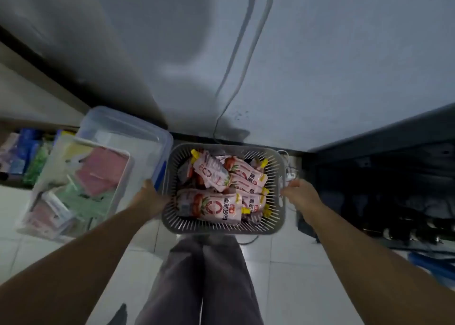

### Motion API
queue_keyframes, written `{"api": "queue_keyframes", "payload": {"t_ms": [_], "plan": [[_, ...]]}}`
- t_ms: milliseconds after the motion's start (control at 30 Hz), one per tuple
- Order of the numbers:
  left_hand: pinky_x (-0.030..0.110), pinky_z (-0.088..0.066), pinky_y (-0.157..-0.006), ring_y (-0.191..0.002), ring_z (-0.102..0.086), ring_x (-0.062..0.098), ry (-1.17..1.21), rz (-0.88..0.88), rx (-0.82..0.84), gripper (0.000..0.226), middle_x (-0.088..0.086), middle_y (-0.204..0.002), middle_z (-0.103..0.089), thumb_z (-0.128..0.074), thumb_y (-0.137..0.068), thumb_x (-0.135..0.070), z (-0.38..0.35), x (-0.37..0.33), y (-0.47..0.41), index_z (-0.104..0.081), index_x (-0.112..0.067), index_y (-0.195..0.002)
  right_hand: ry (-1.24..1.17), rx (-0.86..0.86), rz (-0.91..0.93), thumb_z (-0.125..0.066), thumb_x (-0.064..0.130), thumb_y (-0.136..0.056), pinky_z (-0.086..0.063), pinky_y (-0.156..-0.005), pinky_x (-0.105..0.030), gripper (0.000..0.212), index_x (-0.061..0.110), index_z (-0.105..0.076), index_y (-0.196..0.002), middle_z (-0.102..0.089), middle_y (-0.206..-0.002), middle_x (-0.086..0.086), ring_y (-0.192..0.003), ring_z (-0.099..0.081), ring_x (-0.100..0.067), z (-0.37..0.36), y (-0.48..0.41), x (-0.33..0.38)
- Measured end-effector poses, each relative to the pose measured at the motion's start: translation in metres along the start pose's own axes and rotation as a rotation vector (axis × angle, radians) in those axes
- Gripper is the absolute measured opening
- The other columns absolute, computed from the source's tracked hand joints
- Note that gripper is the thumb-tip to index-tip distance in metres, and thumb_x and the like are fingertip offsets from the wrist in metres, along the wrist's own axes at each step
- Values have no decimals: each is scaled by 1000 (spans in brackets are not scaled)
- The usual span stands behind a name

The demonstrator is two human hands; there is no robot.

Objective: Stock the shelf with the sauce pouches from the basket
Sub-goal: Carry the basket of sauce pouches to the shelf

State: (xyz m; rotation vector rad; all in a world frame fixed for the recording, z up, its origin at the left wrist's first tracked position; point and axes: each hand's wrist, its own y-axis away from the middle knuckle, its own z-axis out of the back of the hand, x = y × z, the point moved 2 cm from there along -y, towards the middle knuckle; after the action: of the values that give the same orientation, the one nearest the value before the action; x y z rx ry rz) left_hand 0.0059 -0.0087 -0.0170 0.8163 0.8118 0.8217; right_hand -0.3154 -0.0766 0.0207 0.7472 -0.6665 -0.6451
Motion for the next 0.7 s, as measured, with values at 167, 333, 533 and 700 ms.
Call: {"api": "queue_keyframes", "payload": {"t_ms": [167,333,533,700], "plan": [[43,-48,-84,-102,-55,33,97,105,-22,78,18,-116,-55,-66,-74,-39,-29,19,-47,-35,1,-133,-58,-34,-92,-61,11,-81,-39,-56,-26,7,5,-58,-82,-60,-85,-13,-72,-57,-22,-29,-64,-15],[26,-36,-50,-62,-50,18,162,108,-85,14,6,-70,-54,-58,-84,-20,-40,22,-77,-55,-8,-78,-68,-103,-109,-61,14,-81,-46,-70,-33,36,-1,-57,-114,-63,-104,-17,-88,-59,-31,-46,-104,-33],[34,-49,-69,-61,-54,22,479,150,-137,15,10,-71,-58,-60,-82,-16,-50,20,-103,-55,-13,-68,-275,-127,-250,-55,9,-84,-48,-46,-22,8,4,-60,-88,-57,-70,-8,-58,-54,-18,-61,-134,-42],[31,-49,-63,-63,-56,24,527,157,-200,22,7,-69,-58,-57,-84,-24,-56,15,-109,-56,-13,-66,-402,-144,-290,-54,20,-87,-35,-40,-21,21,13,-51,-67,-48,-62,-1,-50,-43,-13,-62,-142,-45]]}}
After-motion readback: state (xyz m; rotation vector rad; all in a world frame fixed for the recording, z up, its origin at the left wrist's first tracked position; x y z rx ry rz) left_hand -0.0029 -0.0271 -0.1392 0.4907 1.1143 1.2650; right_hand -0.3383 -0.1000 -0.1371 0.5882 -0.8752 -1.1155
